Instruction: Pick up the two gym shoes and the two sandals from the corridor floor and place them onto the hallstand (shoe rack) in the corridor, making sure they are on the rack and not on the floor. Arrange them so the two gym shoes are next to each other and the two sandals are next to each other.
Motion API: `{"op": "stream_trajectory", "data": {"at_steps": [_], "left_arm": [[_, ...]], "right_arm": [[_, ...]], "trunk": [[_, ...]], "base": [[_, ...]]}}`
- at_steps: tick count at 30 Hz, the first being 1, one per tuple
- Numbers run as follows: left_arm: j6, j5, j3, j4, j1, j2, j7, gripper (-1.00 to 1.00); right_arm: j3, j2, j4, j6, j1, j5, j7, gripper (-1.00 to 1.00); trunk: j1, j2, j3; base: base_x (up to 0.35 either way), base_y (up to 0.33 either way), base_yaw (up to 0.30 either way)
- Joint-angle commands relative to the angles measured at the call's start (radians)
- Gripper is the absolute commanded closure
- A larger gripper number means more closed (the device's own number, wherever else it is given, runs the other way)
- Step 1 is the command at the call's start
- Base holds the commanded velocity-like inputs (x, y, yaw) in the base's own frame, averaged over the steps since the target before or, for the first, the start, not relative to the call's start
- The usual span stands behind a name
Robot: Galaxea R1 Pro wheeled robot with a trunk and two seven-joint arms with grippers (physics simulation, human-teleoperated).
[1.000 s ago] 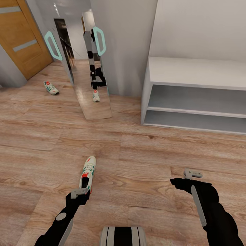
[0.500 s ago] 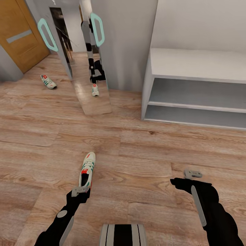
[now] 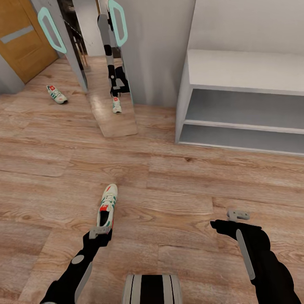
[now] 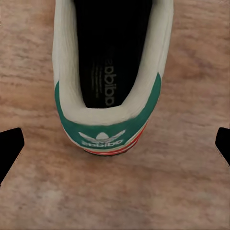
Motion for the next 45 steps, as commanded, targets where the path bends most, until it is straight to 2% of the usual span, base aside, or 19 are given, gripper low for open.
{"op": "stream_trajectory", "data": {"at_steps": [1,6,15,32,39,45], "left_arm": [[0.000,0.000,0.000,0.000,-0.002,0.000,0.000,-1.00],[0.000,0.000,0.000,-0.001,-0.016,0.000,0.000,-1.00],[0.001,-0.001,-0.001,-0.001,-0.032,0.000,-0.001,-1.00],[-0.006,0.000,0.001,-0.001,-0.036,0.000,-0.001,-1.00],[-0.007,0.001,0.000,-0.001,-0.047,0.000,-0.002,-1.00],[-0.010,0.000,0.001,-0.001,-0.049,0.000,-0.002,-1.00]], "right_arm": [[0.000,0.000,0.000,0.000,0.000,0.000,0.000,-1.00],[0.000,0.000,0.000,0.000,0.000,0.000,0.000,-1.00],[0.000,0.000,0.000,0.000,0.000,0.000,0.000,-1.00],[-0.001,0.000,0.000,0.000,0.000,0.000,0.000,-1.00],[0.000,0.000,0.000,0.000,0.000,0.000,0.000,-1.00],[0.000,0.000,0.000,0.000,0.000,0.000,0.000,-1.00]], "trunk": [[0.000,0.000,0.000],[0.000,0.000,0.000],[0.004,-0.002,-0.035],[0.004,-0.002,-0.035],[0.007,-0.004,-0.062],[0.007,-0.004,-0.062]], "base": [[0.000,0.000,0.000],[0.000,0.000,0.000],[0.000,0.000,0.000],[0.000,0.000,0.000],[0.000,0.000,0.000],[0.000,0.000,0.000]]}}
